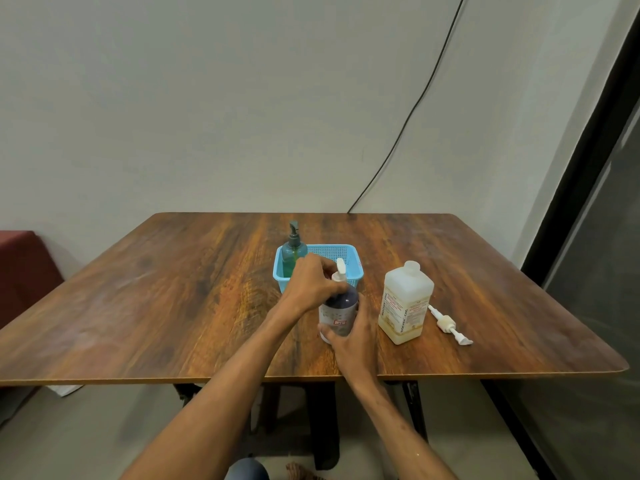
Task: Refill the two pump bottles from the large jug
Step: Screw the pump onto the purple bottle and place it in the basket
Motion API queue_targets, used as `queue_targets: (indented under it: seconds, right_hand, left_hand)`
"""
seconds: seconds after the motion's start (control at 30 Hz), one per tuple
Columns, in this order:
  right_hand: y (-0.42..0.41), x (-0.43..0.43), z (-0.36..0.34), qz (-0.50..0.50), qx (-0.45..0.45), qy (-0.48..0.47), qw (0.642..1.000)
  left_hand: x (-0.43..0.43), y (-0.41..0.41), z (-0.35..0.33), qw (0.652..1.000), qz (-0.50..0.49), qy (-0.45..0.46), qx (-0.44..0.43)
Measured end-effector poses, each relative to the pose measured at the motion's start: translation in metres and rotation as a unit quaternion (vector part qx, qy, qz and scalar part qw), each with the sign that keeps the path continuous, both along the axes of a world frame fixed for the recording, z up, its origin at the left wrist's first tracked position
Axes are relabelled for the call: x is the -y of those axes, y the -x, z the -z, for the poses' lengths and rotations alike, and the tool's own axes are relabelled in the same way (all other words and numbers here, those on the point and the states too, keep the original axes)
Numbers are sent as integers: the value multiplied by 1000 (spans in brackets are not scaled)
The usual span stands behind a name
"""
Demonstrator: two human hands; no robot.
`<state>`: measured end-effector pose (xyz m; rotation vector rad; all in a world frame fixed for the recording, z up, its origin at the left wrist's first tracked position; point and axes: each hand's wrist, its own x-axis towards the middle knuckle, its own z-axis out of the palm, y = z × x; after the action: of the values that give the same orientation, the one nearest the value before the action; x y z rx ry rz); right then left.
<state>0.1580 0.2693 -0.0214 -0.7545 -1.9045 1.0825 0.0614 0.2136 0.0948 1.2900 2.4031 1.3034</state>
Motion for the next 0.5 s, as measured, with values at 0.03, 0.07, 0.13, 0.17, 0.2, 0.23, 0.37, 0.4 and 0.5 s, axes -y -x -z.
queue_targets:
  seconds: [0.03,0.07,0.13,0.17,0.2,0.23,0.37,0.4,0.5]
  right_hand:
    - [0,0,-1,0,0,2,1000]
    - [0,0,-1,-1,0,3,1000]
    - [0,0,-1,-1,2,0,1000]
    - [0,0,0,0,5,-2,1000]
    - [1,0,0,0,6,-4,1000]
    - [1,0,0,1,7,-4,1000]
    - [1,0,0,7,5,-5,1000]
    - [1,0,-1,7,2,-7,1000]
    - [0,1,-3,7,0,-11,1000]
  left_hand:
    - [0,0,1,1000,1,-4,-1]
    - [0,0,1,1000,4,-7,-1]
    - [-1,0,0,1000,11,-8,1]
    - [-2,1,1,1000,14,-4,6]
    - [-3,2,1,1000,19,2,11]
    - [-3,4,3,1000,25,7,17]
    - [-2,8,17,989,61,-52,123]
    - [-1,5,20,984,57,-88,145]
    - [-1,-3,31,975,-17,-173,141]
